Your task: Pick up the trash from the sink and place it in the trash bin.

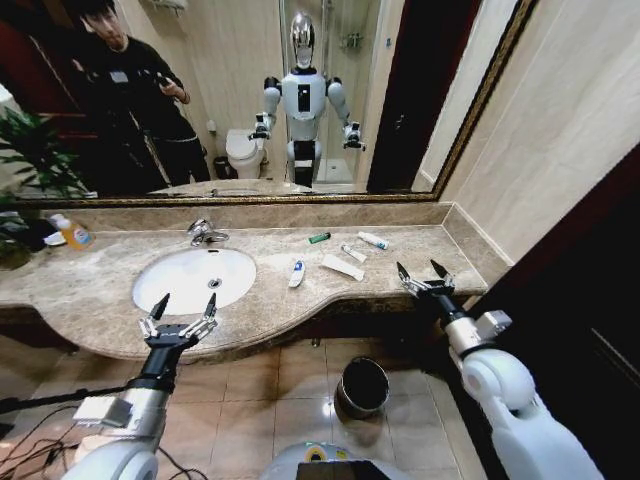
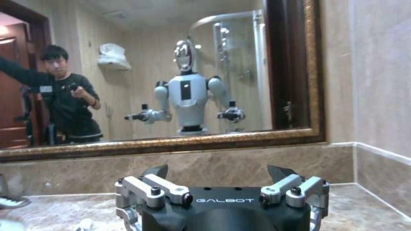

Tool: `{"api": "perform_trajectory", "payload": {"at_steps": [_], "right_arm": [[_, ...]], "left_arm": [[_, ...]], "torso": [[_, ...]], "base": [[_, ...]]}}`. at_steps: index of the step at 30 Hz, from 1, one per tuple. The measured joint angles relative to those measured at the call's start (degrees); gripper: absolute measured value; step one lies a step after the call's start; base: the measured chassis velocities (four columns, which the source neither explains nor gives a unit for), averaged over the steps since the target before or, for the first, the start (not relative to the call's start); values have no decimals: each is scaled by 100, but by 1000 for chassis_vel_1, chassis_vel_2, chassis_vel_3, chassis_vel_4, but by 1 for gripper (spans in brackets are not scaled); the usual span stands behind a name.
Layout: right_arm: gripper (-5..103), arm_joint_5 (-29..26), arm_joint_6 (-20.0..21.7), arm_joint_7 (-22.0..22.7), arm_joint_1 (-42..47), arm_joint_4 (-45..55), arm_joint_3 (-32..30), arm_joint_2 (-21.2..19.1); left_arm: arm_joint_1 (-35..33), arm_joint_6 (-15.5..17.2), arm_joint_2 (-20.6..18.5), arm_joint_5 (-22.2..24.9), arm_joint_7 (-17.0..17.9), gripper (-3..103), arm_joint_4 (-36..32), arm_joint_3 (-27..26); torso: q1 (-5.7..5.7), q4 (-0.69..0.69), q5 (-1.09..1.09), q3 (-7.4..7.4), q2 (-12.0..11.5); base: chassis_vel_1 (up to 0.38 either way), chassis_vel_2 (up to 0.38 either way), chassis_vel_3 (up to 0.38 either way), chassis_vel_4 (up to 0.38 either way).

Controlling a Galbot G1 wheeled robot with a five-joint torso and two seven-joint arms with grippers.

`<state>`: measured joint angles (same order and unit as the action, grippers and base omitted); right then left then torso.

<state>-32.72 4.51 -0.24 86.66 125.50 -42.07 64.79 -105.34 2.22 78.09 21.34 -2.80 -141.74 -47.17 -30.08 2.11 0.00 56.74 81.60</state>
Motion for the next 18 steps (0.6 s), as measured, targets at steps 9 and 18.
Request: {"api": "perform_trajectory", "payload": {"at_steps": [9,18], "right_arm": [[100,5,-315,-66,278,-61,-125,125],[100,45,-217,-130,138,-120,-60,169]], "left_arm": [[0,0,0,0,0,100,0,0],[0,0,0,0,0,100,0,0]], "torso": [[-1,0,0,1,0],[-1,0,0,1,0]], "base": [[0,0,0,0],[0,0,0,0]]}}
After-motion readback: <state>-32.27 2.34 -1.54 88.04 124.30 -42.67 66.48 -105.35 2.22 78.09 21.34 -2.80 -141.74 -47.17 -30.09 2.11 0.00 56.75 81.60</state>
